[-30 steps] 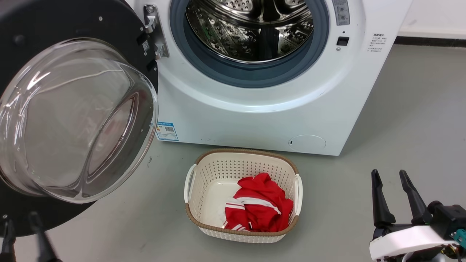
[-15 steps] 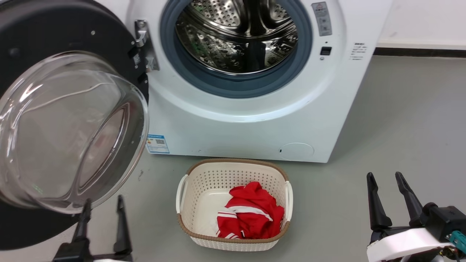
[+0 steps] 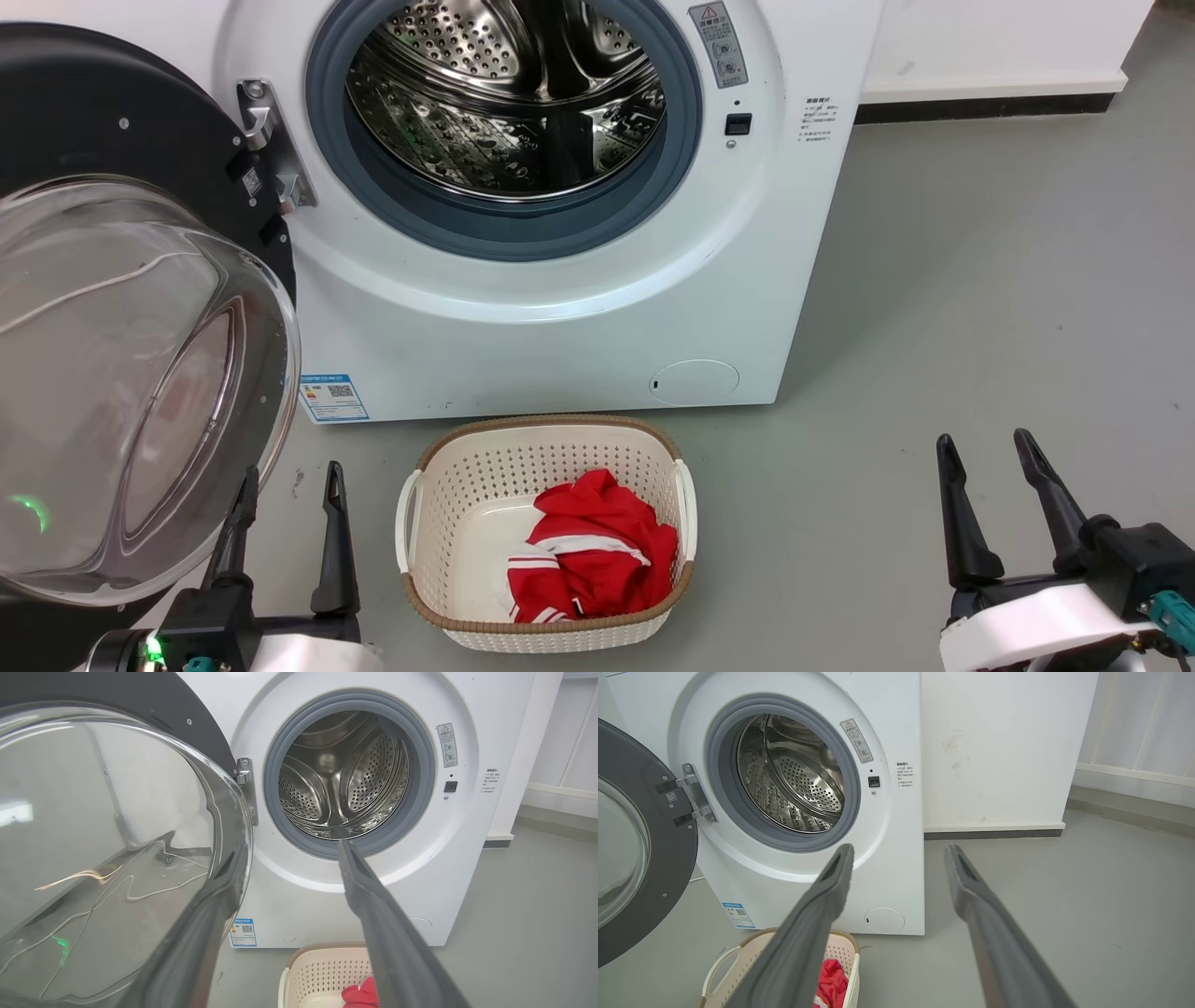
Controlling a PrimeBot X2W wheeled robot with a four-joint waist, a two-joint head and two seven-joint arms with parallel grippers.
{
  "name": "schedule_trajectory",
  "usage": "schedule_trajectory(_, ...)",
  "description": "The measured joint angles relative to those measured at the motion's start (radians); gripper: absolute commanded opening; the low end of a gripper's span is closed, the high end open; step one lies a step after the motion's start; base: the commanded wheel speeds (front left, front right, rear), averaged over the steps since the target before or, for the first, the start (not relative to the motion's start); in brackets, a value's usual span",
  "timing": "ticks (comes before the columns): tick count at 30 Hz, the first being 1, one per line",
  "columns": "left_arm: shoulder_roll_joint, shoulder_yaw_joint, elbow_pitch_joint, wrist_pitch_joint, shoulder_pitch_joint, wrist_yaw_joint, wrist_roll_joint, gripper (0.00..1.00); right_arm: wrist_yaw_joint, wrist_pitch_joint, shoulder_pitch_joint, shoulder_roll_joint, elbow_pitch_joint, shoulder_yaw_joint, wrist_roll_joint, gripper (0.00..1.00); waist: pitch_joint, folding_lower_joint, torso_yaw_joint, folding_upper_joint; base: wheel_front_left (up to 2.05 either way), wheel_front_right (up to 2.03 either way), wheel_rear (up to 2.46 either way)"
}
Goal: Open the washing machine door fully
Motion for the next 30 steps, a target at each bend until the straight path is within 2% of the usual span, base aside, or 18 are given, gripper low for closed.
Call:
schedule_trajectory(26, 0.0, 0.005, 0.027, 0.0, -0.002, -0.006, -0.004, 1.0, 0.0, -0.002, 0.006, 0.0, -0.001, 0.01, 0.02, 1.0, 0.007, 0.0, 0.019, 0.0, 0.0, 0.0, 0.0)
schedule_trajectory(27, -0.001, 0.004, 0.035, 0.0, 0.0, -0.005, -0.004, 0.0, 0.0, -0.002, 0.007, 0.0, 0.007, 0.009, 0.02, 0.0, 0.007, 0.0, 0.019, 0.0, 0.0, 0.0, 0.0)
schedule_trajectory(30, -0.004, 0.004, 0.067, 0.009, 0.007, -0.005, -0.015, 0.0, 0.0, 0.0, 0.015, 0.0, 0.03, 0.012, 0.032, 0.0, 0.007, 0.0, 0.019, 0.0, 0.0, 0.0, 0.0)
